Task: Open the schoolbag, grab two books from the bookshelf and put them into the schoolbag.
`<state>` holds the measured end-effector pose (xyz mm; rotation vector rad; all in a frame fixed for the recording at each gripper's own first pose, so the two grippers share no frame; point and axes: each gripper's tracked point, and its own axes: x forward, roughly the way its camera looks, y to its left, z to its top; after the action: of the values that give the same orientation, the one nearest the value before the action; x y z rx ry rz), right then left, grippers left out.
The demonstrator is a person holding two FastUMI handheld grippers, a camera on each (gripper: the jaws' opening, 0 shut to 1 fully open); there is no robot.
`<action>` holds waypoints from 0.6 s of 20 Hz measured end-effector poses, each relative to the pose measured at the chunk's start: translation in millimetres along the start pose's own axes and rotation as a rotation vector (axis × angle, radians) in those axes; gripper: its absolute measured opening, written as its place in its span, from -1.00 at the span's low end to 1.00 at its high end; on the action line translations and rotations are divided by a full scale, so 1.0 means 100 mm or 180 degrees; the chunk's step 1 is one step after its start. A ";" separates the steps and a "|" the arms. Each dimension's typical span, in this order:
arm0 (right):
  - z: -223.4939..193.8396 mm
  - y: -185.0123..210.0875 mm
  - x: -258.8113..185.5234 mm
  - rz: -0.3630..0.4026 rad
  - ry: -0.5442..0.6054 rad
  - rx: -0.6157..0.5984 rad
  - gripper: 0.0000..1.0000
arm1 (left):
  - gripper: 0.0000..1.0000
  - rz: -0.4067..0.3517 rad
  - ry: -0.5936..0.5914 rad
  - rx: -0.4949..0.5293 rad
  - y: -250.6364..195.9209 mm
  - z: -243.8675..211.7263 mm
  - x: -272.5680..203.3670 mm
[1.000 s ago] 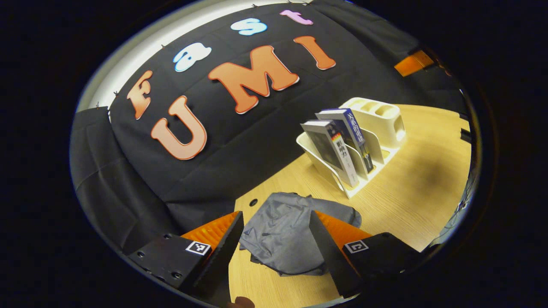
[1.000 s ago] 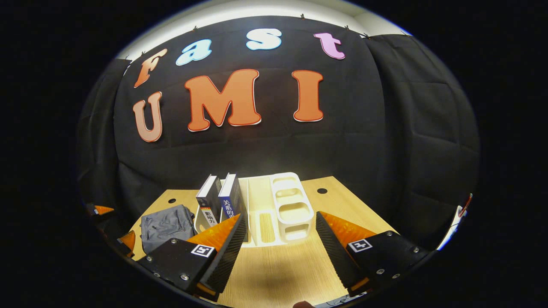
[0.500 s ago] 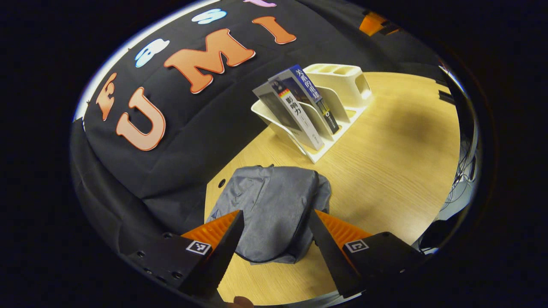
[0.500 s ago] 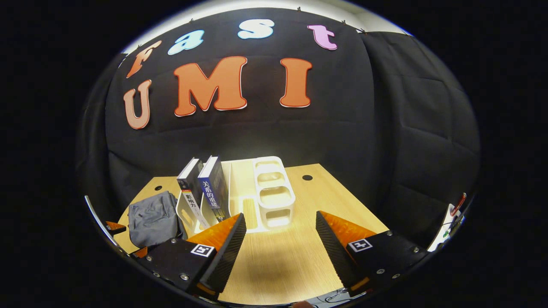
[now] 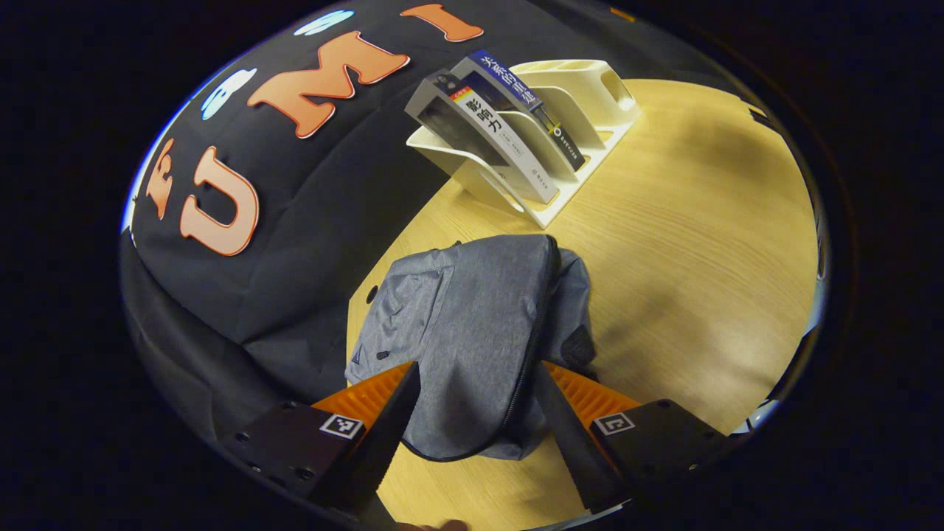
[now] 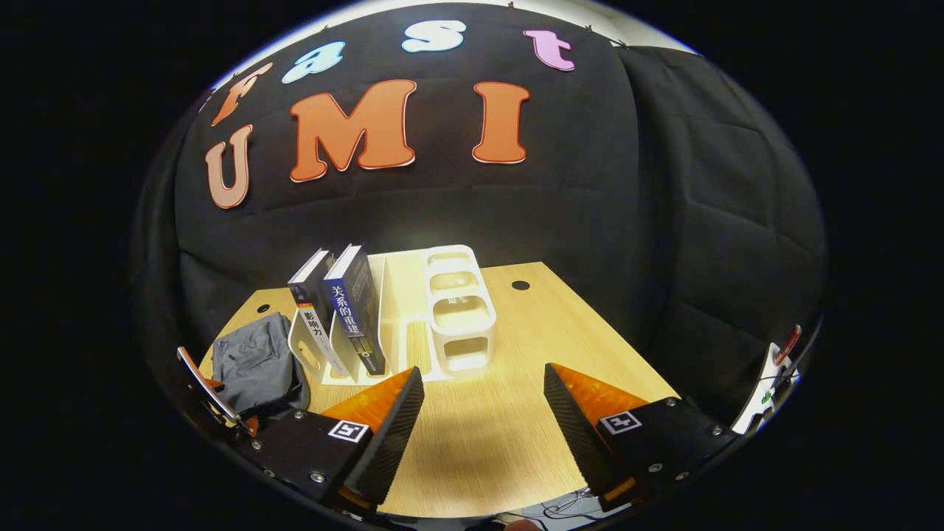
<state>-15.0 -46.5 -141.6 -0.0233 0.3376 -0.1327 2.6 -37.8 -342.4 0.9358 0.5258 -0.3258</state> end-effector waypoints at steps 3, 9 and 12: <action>-0.04 0.01 0.02 0.0000 0.0025 -0.0005 0.95 | 0.89 -0.0106 0.0035 -0.0023 -0.05 -0.01 0.03; -0.01 0.06 0.07 0.0054 0.0052 0.0082 0.95 | -0.53 -0.0105 0.0062 -0.0133 0.02 0.07 0.03; 0.00 0.11 0.09 0.0093 0.0065 0.0103 0.95 | -0.92 -0.0186 0.0051 -0.0267 0.10 0.12 -0.03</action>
<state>-4.8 -36.5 -145.0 0.0151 0.3561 -0.1095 8.7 -42.2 -327.9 0.8436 0.5781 -0.3464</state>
